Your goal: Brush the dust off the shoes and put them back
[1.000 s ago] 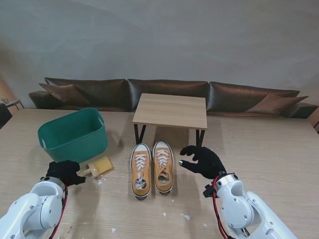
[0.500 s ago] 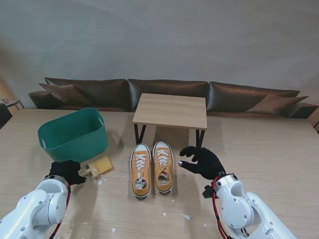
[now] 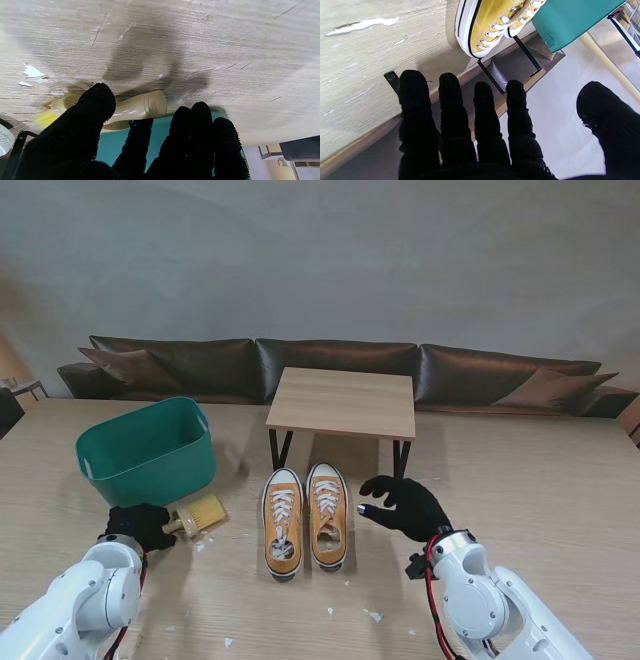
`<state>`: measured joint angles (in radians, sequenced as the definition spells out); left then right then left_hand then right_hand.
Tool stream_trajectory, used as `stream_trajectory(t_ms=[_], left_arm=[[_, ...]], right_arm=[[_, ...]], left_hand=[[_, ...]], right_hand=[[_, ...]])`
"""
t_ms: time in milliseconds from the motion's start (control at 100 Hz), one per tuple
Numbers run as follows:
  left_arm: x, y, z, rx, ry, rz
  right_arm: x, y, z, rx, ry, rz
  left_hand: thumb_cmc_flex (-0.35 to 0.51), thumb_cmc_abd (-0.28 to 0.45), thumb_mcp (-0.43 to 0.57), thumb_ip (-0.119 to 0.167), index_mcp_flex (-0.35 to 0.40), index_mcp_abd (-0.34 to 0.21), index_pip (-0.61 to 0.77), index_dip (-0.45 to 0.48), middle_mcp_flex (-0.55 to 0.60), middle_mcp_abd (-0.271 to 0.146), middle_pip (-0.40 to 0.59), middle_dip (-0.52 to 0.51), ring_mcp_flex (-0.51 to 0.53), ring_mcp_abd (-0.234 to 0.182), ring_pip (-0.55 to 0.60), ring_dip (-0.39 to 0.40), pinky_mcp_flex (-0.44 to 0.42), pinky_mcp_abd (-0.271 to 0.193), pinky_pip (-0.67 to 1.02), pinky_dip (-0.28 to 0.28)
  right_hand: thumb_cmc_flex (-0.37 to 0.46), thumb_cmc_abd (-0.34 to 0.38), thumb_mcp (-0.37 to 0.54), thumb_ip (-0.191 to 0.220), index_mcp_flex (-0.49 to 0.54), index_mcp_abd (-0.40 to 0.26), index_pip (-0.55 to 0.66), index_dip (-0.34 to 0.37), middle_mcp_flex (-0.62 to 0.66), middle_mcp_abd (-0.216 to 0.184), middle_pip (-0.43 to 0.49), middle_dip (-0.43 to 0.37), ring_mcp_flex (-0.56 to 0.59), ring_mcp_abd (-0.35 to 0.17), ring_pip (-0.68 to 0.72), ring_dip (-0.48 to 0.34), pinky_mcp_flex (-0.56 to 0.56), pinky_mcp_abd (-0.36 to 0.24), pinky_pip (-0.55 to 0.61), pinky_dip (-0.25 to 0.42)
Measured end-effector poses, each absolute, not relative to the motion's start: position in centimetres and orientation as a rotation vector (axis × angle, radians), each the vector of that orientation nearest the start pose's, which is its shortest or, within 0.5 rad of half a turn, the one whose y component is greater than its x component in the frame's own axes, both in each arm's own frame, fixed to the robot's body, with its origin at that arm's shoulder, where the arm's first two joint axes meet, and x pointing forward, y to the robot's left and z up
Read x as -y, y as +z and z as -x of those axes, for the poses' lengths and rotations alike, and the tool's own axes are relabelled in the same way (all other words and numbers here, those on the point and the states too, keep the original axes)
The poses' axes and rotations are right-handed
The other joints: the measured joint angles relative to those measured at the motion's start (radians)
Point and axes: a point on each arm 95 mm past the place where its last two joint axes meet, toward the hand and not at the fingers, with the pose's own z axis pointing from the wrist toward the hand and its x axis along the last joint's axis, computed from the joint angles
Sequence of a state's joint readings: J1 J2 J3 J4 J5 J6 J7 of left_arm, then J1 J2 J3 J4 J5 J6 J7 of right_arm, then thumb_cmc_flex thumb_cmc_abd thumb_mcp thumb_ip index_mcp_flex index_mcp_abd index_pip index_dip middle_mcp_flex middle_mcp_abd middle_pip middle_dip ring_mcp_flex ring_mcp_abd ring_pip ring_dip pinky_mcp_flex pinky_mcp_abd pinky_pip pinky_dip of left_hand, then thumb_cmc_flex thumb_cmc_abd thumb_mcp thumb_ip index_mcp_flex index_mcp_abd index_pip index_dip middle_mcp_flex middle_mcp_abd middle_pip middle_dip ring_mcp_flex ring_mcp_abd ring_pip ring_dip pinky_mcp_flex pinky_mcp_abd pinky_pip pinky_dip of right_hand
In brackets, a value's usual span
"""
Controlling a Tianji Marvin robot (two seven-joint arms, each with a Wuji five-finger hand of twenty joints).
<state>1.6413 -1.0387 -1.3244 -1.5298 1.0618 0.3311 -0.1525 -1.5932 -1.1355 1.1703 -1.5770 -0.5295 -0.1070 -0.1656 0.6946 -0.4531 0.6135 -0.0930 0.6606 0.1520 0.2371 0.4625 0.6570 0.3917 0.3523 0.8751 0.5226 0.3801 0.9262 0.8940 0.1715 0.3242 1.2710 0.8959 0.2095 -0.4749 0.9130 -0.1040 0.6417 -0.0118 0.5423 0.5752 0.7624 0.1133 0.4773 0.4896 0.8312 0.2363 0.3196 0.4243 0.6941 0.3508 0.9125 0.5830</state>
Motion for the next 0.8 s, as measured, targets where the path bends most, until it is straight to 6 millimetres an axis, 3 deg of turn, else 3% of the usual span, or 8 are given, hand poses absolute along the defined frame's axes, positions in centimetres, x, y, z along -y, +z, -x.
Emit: stream_trajectory(t_ms=[210,360,420,490,510,580,700,800], left_arm=[[-10.4,-37.4,-39.3,-1.368,-0.897,1.498],[-10.2,-37.6,-39.8,-1.368,-0.906,1.492],[-10.0,-37.7,-40.0,-1.368,-0.909,1.486],[-9.8,-38.0,-40.3,-1.362,-0.918,1.484],[-9.8,-38.0,-40.4,-1.36,-0.922,1.485],[-9.6,-38.1,-40.7,-1.359,-0.929,1.485],[-9.1,-38.3,-41.0,-1.371,-0.937,1.473],[-8.9,-38.3,-41.1,-1.374,-0.942,1.472]], right_arm=[[-2.3,-33.6,-38.7,1.493,-2.463,2.048],[-2.3,-33.6,-38.7,1.489,-2.458,2.051],[-2.3,-33.7,-38.7,1.484,-2.455,2.053],[-2.3,-33.7,-38.7,1.481,-2.452,2.056],[-2.3,-33.7,-38.7,1.48,-2.451,2.056],[-2.3,-33.7,-38.7,1.48,-2.447,2.058],[-2.4,-33.8,-38.7,1.482,-2.441,2.059],[-2.4,-33.9,-38.7,1.485,-2.437,2.059]], left_hand=[[0.002,0.0,0.013,0.0,0.023,0.025,0.091,0.066,0.002,-0.001,0.011,0.0,0.0,0.0,0.0,0.0,0.002,0.0,0.0,0.0],[0.071,-0.036,0.036,-0.006,0.026,0.077,0.151,0.182,0.017,-0.009,0.046,0.018,0.04,0.0,0.012,-0.001,0.031,0.0,0.0,0.0],[0.118,-0.059,0.018,-0.035,0.025,0.099,0.185,0.24,0.043,-0.012,0.076,0.042,0.054,0.0,0.025,-0.002,0.054,0.0,0.013,0.0],[0.176,-0.066,-0.022,-0.033,0.02,0.132,0.262,0.27,0.062,-0.019,0.1,0.059,0.09,-0.001,0.039,-0.004,0.091,0.0,0.036,0.0],[0.187,-0.064,-0.025,-0.046,0.02,0.137,0.286,0.27,0.072,-0.022,0.119,0.065,0.093,-0.001,0.046,-0.006,0.102,0.0,0.038,-0.001],[0.191,-0.062,-0.021,-0.046,0.029,0.115,0.429,0.275,0.122,-0.037,0.134,0.068,0.139,-0.006,0.061,-0.017,0.138,0.003,0.061,-0.006],[0.191,-0.059,0.032,-0.047,0.065,0.083,0.579,0.279,0.204,-0.063,0.15,0.278,0.214,-0.017,0.107,-0.027,0.212,0.005,0.108,-0.034],[0.191,-0.059,0.045,-0.045,0.065,0.089,0.598,0.279,0.264,-0.081,0.16,0.331,0.263,-0.022,0.121,-0.027,0.252,0.007,0.134,-0.037]], right_hand=[[0.0,0.001,0.0,0.0,0.006,0.008,0.0,0.0,0.0,0.001,0.0,0.0,0.0,0.0,0.004,0.0,0.0,0.0,0.0,0.0],[0.0,0.001,0.0,0.0,0.006,0.008,0.0,0.0,0.0,0.002,0.0,0.0,0.0,0.0,0.005,0.0,0.0,0.0,0.0,0.0],[0.0,0.001,0.0,0.0,0.006,0.009,0.0,0.0,0.0,0.002,0.0,0.0,0.0,0.0,0.005,0.0,0.0,0.0,0.0,0.0],[0.0,0.001,0.0,0.0,0.006,0.01,0.0,0.0,0.0,0.002,0.0,0.0,0.0,0.0,0.005,0.0,0.0,0.0,0.0,0.0],[0.0,0.001,0.0,0.0,0.006,0.01,0.0,0.0,0.0,0.003,0.0,0.0,0.0,0.0,0.005,0.0,0.0,0.0,0.0,0.0],[0.0,0.001,0.0,0.0,0.006,0.01,0.0,0.0,0.0,0.009,0.0,0.0,0.0,0.0,0.005,0.001,0.0,0.0,0.0,0.0],[0.0,0.001,0.0,0.0,0.006,0.01,0.0,0.0,0.0,0.01,0.0,0.0,0.0,0.0,0.005,0.008,0.0,0.0,0.0,0.0],[0.0,0.001,0.0,0.0,0.006,0.014,0.0,0.0,0.001,0.01,0.0,0.0,0.0,0.0,0.005,0.008,0.0,0.0,0.0,0.0]])
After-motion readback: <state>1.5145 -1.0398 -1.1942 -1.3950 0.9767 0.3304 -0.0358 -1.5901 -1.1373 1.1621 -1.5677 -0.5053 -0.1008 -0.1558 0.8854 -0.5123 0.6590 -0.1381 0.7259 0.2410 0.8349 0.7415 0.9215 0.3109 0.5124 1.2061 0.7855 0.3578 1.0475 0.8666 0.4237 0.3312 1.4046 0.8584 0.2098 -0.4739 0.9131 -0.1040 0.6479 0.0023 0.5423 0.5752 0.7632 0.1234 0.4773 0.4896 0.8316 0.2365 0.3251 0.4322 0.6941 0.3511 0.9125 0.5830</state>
